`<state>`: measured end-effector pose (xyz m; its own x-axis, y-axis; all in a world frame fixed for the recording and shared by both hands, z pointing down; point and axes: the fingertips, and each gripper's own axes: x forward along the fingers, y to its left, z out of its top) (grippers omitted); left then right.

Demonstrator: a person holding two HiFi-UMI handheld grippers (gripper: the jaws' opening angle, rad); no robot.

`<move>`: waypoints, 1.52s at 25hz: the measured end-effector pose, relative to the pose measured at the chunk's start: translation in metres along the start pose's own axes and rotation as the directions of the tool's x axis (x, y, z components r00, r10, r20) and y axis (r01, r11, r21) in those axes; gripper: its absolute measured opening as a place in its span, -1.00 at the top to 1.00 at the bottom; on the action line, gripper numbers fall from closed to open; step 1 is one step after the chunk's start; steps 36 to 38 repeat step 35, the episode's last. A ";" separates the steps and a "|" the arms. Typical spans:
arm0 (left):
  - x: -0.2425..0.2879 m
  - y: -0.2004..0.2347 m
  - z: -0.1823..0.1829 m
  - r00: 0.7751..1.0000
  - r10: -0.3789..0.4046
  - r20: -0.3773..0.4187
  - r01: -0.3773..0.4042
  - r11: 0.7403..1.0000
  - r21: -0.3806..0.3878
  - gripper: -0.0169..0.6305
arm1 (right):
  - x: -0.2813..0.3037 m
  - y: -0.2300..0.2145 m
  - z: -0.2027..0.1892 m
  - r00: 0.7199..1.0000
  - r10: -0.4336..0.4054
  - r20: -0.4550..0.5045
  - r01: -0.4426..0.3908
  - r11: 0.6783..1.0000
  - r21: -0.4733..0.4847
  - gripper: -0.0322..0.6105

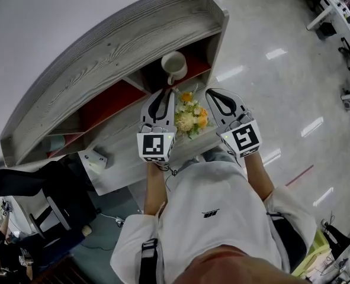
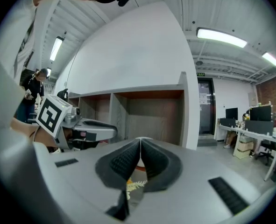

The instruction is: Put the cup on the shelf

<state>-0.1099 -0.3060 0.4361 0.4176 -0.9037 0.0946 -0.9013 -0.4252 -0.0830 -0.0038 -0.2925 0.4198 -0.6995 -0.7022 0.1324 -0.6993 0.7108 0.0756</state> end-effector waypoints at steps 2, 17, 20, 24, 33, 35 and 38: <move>-0.008 -0.002 0.003 1.000 -0.011 0.006 0.011 1.000 0.002 0.75 | -0.003 0.003 0.003 1.000 -0.007 0.007 0.007 1.000 -0.003 0.81; -0.054 -0.024 -0.003 0.999 -0.040 0.015 0.040 0.999 -0.011 0.82 | -0.018 0.038 -0.005 0.999 0.042 -0.012 -0.043 0.999 -0.018 0.81; -0.057 -0.025 -0.001 0.999 -0.034 0.022 0.034 0.999 -0.010 0.82 | -0.019 0.041 -0.004 0.999 0.049 -0.009 -0.049 0.999 -0.016 0.82; -0.059 -0.024 -0.001 0.999 -0.030 0.022 0.030 1.000 -0.008 0.82 | -0.020 0.042 -0.004 0.999 0.049 -0.003 -0.049 0.999 -0.014 0.81; -0.057 -0.028 -0.001 0.999 -0.042 0.013 0.042 0.999 0.004 0.82 | -0.022 0.040 -0.004 0.999 0.044 -0.004 -0.044 0.999 -0.011 0.82; -0.056 -0.029 -0.004 0.999 -0.042 0.004 0.042 0.999 0.004 0.82 | -0.022 0.038 -0.004 0.999 0.044 -0.001 -0.044 0.999 -0.008 0.81; -0.056 -0.029 -0.004 0.999 -0.042 0.004 0.042 0.999 0.004 0.82 | -0.022 0.038 -0.004 0.999 0.044 -0.001 -0.044 0.999 -0.008 0.81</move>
